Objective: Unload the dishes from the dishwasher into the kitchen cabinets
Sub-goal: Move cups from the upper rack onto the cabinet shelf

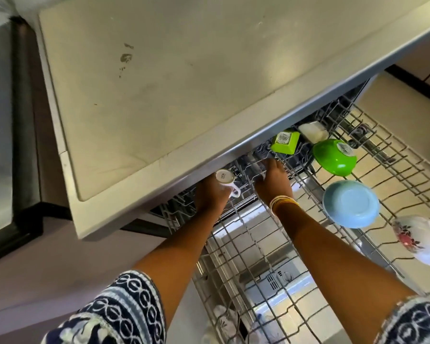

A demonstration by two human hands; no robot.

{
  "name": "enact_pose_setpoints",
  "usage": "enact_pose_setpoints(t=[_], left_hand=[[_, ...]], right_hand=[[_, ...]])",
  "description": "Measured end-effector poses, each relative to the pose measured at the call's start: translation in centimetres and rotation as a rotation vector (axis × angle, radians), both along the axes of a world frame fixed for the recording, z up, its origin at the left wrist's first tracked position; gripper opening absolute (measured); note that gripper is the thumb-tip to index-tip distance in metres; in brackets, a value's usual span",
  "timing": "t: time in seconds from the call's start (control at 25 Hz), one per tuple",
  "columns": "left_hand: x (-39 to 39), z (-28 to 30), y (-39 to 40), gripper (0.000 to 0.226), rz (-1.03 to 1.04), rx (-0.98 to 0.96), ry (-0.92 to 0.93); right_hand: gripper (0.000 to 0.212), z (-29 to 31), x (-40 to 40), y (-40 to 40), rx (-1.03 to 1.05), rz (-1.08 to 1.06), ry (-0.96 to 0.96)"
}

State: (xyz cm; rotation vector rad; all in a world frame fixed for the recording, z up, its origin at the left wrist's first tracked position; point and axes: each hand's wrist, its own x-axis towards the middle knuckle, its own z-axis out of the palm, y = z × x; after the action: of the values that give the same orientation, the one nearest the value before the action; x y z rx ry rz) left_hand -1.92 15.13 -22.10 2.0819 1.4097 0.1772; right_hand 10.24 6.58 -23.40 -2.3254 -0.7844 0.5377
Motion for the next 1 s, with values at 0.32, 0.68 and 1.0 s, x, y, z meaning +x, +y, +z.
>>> enact_pose_setpoints(t=[0.32, 0.68, 1.0], left_hand=[[1.5, 3.3, -2.3, 0.051, 0.189, -0.008, -0.217], [3.5, 3.1, -10.1, 0.067, -0.087, -0.152, -0.352], [3.1, 1.7, -9.8, 0.070, -0.169, -0.134, -0.386]], right_hand=[[0.044, 1.8, 1.0, -5.5, -0.036, -0.117, -0.261], [0.092, 1.6, 4.9, -14.4, -0.450, -0.493, -0.081], [0.097, -0.1, 5.1, -14.9, -0.213, -0.574, -0.160]])
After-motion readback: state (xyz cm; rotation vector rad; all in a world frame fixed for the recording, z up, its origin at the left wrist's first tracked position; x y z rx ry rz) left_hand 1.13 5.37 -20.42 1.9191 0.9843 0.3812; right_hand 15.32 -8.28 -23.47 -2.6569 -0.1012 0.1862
